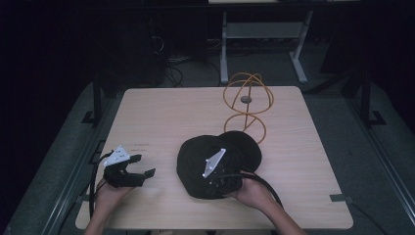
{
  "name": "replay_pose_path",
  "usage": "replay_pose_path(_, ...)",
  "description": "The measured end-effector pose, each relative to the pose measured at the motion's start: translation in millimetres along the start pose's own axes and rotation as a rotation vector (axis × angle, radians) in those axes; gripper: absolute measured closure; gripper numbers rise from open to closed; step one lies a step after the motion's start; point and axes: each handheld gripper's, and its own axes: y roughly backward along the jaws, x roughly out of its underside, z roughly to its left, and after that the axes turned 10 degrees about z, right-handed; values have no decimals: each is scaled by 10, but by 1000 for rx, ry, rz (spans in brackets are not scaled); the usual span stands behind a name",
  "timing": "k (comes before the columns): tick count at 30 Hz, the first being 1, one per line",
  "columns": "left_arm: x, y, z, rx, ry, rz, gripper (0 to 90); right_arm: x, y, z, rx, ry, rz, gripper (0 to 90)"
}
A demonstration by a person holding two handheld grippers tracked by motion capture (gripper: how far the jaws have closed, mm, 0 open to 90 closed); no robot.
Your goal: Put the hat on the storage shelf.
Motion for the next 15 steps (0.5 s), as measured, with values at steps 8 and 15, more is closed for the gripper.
replay_pose_path(8,-13,6,-6,40,12,-24,168,31,253,27,37,3,-63,784)
replay_pose_path(15,-69,29,-98,77,7,-67,168,66,561,-26,40,-22,-172,779)
